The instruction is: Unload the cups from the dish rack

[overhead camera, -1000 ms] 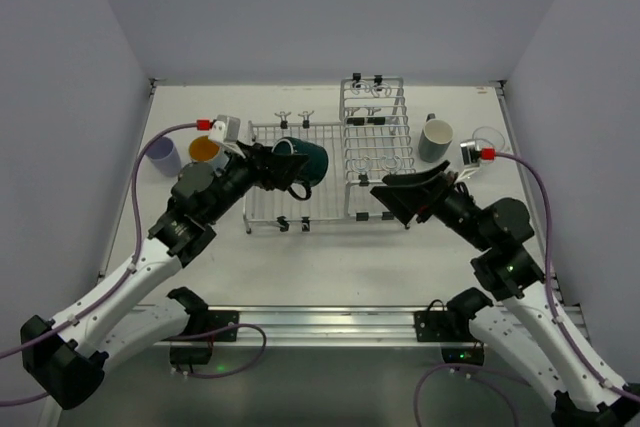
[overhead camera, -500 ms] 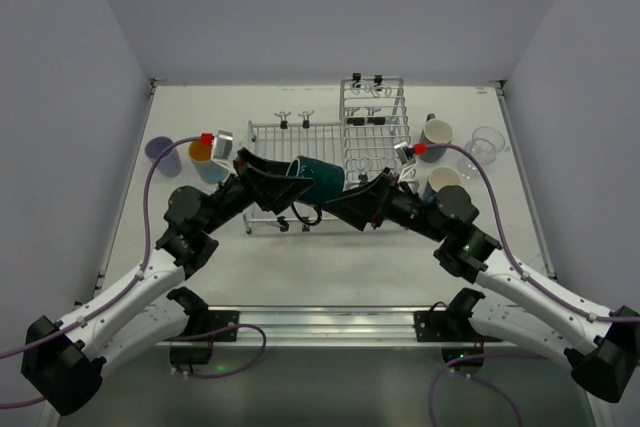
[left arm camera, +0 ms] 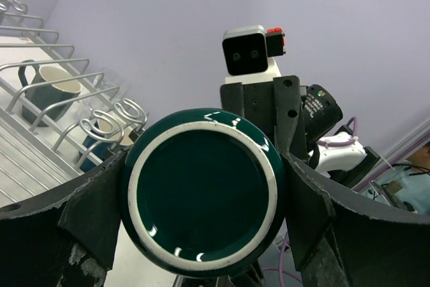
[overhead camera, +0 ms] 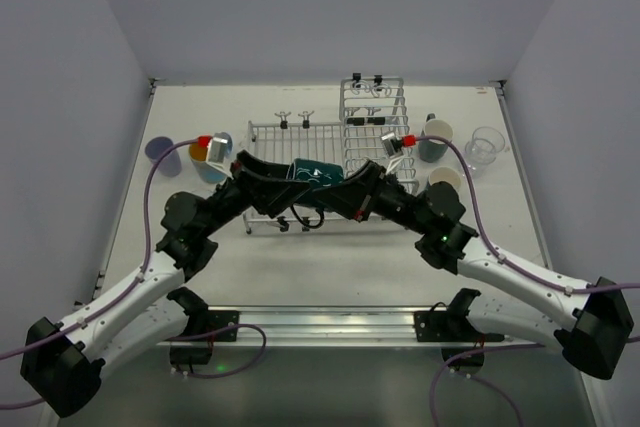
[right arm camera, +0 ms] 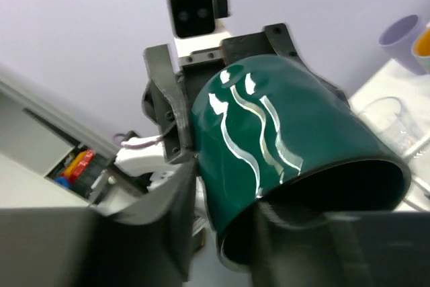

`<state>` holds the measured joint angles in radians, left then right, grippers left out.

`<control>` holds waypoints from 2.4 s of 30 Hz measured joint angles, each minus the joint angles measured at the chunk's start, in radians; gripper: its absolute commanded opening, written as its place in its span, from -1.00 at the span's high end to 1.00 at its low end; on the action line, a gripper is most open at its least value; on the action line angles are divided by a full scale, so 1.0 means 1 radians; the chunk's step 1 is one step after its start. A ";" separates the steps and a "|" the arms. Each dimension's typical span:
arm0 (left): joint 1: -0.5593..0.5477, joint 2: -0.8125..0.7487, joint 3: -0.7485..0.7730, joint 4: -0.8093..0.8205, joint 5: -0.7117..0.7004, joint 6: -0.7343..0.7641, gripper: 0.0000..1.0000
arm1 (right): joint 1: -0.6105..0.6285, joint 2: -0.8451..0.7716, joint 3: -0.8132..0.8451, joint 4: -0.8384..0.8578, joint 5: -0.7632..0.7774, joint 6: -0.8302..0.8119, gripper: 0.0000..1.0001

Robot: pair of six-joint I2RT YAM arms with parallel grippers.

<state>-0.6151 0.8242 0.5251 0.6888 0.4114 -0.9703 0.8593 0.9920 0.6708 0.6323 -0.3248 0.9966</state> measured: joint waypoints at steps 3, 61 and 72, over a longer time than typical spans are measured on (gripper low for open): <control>0.000 -0.010 0.000 0.006 -0.006 -0.022 -0.65 | 0.005 0.015 0.000 0.062 -0.019 0.034 0.91; -0.007 -0.394 0.179 -1.079 -0.438 0.702 -1.00 | -1.044 0.245 0.018 -0.984 0.378 -0.431 0.59; -0.007 -0.392 0.179 -1.079 -0.439 0.702 -1.00 | -1.046 0.181 0.018 -0.958 0.377 -0.420 0.08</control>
<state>-0.6220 0.4324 0.7040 -0.3904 -0.0273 -0.2680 -0.1864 1.1728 0.6884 -0.3252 0.0525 0.5762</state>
